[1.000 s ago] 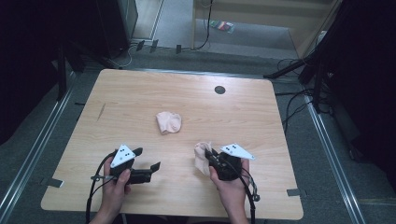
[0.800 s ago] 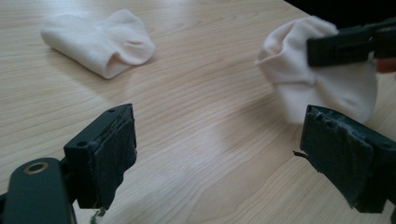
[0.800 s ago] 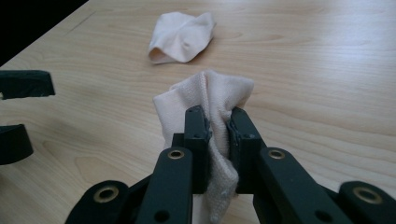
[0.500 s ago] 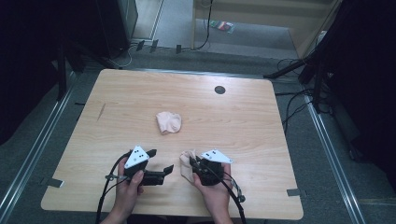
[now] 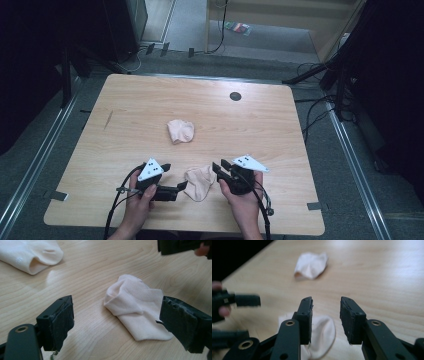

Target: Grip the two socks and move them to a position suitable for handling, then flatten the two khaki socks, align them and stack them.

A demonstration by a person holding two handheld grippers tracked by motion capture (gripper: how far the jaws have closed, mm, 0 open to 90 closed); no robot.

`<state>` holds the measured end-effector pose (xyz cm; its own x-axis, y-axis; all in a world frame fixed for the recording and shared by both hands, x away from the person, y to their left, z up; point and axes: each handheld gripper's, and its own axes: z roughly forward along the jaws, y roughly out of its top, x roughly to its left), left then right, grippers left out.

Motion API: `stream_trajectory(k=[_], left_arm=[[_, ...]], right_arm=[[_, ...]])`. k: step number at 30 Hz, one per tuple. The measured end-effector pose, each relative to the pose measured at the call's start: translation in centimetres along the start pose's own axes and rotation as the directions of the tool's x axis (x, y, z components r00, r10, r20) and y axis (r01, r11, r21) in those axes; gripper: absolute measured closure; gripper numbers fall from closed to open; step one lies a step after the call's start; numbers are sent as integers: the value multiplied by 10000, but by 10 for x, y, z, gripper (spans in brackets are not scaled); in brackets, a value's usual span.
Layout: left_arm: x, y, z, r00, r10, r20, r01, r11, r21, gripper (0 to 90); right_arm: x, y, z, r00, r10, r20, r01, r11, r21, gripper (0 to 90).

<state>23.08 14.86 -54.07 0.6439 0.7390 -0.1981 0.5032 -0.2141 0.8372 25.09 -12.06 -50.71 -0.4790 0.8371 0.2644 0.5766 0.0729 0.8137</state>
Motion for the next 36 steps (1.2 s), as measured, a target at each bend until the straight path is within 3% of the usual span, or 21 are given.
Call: stream_trajectory(k=[2,4,7,11,13,14,16,18,22,26,36], left_arm=[[0,-1,1,10000,-30,57,30,10000,35,138],[3,-2,0,9999,-128,10,128,9999,45,139],[8,-3,-2,9993,-370,-51,369,9993,-50,140],[15,-4,-6,9983,-560,-180,559,9984,-102,140],[17,-4,-7,9979,-608,-239,606,9981,-119,140],[18,-4,-7,9975,-650,-268,647,9978,-116,140],[20,-4,-7,9971,-708,-294,705,9974,-114,140],[20,-4,-7,9970,-722,-294,719,9974,-96,140],[20,-5,-5,9969,-744,-245,743,9972,-22,140],[14,-5,0,9982,-605,-25,606,9981,140,140],[-5,-4,10,9981,-350,504,330,9987,396,139]], right_arm=[[2,-5,5,9998,-154,-83,156,9995,284,681],[9,-8,9,9977,-420,-539,452,9972,597,701],[22,-14,16,9918,-921,-885,1044,9839,1452,668],[27,-27,26,9944,-1044,-161,1054,9725,2076,586],[31,-31,27,9937,-1114,-95,1104,9635,2439,597],[33,-32,28,9922,-1250,17,1204,9591,2561,647],[36,-33,27,9884,-1483,339,1354,9590,2489,768],[36,-29,23,9887,-1459,333,1347,9645,2271,865],[37,-19,13,9863,-1636,228,1570,9712,1791,876],[41,-6,4,9845,-1745,-179,1754,9774,1179,881],[50,23,-10,9822,-1592,-995,1608,9870,80,881]])
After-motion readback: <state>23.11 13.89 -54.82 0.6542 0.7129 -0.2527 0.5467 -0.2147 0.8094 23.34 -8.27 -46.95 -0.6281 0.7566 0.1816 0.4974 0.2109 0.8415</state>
